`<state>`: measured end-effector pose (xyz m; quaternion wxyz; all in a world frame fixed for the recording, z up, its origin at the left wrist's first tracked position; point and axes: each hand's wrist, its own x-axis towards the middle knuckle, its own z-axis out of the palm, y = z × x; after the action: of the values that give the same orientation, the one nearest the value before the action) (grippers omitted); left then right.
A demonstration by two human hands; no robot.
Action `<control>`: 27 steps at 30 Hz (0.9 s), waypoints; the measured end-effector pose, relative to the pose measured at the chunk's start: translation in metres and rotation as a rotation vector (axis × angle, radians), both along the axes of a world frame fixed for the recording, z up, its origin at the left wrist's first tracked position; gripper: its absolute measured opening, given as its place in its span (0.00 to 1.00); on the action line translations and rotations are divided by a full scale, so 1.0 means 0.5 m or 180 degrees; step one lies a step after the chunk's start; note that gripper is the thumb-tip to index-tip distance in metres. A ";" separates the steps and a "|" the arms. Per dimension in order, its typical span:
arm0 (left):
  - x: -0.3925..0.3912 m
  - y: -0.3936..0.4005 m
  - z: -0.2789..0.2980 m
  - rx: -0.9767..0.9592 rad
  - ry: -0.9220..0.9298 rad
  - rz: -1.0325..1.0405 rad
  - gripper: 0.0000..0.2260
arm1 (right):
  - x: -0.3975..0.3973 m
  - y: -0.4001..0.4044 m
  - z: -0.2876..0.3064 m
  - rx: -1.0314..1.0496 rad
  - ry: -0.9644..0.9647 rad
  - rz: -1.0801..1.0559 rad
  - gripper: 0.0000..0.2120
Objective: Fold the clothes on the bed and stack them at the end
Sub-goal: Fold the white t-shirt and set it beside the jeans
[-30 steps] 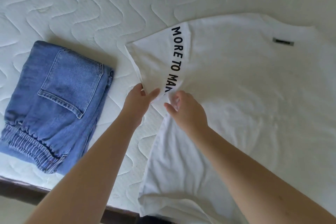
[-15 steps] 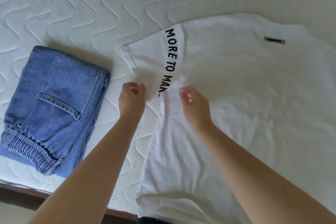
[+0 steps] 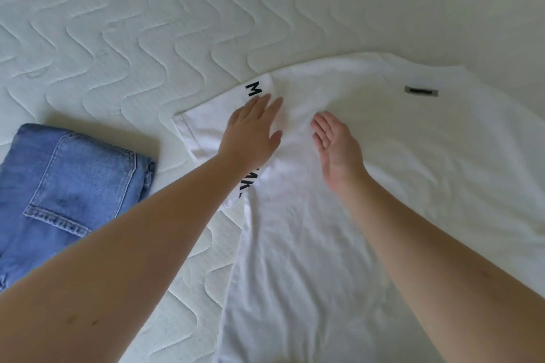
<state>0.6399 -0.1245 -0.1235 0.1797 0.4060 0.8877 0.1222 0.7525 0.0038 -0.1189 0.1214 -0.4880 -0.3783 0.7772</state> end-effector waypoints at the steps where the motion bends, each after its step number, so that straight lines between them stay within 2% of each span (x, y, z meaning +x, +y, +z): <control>1: -0.001 0.014 -0.011 -0.0208 0.0120 -0.0252 0.28 | -0.011 0.011 -0.002 -0.0045 0.0041 -0.0043 0.19; 3: -0.015 0.035 -0.032 -0.0532 0.0276 -0.0525 0.28 | -0.036 0.033 -0.007 -0.0076 0.0112 -0.0074 0.20; 5: -0.043 0.048 -0.046 -0.0668 0.0283 -0.0516 0.27 | -0.064 0.056 -0.012 -0.0116 0.0189 -0.0048 0.20; 10: -0.088 0.045 -0.051 -0.0482 0.0319 -0.0611 0.25 | -0.148 0.127 -0.006 -0.0157 0.0240 -0.0036 0.20; 12: -0.092 0.040 -0.038 -0.0202 0.0359 -0.0272 0.24 | -0.170 0.152 0.000 -0.0132 0.0171 -0.0045 0.19; 15: -0.111 0.030 -0.016 -0.0102 0.0333 0.0716 0.24 | -0.172 0.164 0.003 -0.0040 0.0083 0.0105 0.18; 18: -0.146 0.006 0.004 -0.0653 0.0265 0.1245 0.23 | -0.163 0.161 0.009 0.0282 -0.0155 0.0344 0.12; 21: -0.179 -0.019 0.023 -0.1422 0.0151 0.1159 0.27 | -0.147 0.159 0.011 0.0337 -0.0297 0.0402 0.11; 24: -0.188 -0.026 0.042 -0.1634 -0.0201 0.0901 0.24 | -0.131 0.149 0.002 0.0212 -0.0213 0.0407 0.15; 27: -0.176 -0.020 0.078 -0.1169 -0.1176 0.0932 0.14 | -0.128 0.142 0.008 0.0089 -0.0111 0.0353 0.19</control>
<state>0.5518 -0.1346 -0.0844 0.3892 0.2053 0.8963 0.0560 0.6884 0.0747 -0.1148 0.0784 -0.4781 -0.4176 0.7687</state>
